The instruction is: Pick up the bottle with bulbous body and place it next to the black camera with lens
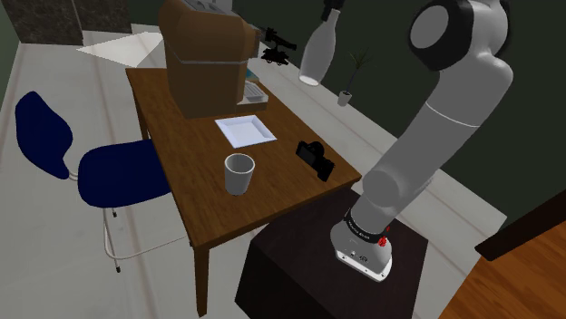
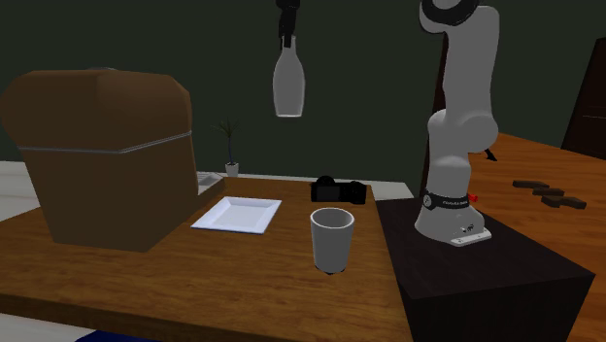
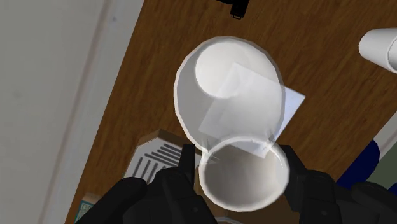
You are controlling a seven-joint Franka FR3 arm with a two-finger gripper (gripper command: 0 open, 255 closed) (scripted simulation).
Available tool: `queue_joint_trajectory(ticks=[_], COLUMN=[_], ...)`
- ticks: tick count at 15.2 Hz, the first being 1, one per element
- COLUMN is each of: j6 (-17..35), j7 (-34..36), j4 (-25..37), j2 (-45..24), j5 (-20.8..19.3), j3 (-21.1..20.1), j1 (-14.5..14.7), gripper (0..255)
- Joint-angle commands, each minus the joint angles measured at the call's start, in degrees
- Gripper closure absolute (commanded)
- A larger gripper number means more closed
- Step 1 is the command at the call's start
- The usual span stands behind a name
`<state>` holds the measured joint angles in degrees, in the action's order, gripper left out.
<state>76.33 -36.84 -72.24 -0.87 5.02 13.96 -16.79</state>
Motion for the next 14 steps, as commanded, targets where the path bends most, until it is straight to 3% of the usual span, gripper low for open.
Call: queue_joint_trajectory(ticks=[1,4,14], j6=[-2.7,-6.0,5.1], j7=[-3.3,-6.4,-6.0], j4=[5.8,12.5,-5.2], j2=[-3.5,-7.4,-0.4], j5=[1.2,2.9,0.3], j3=[1.8,3.4,2.5], j1=[-2.0,-4.6,-2.9], gripper=[255,255,255])
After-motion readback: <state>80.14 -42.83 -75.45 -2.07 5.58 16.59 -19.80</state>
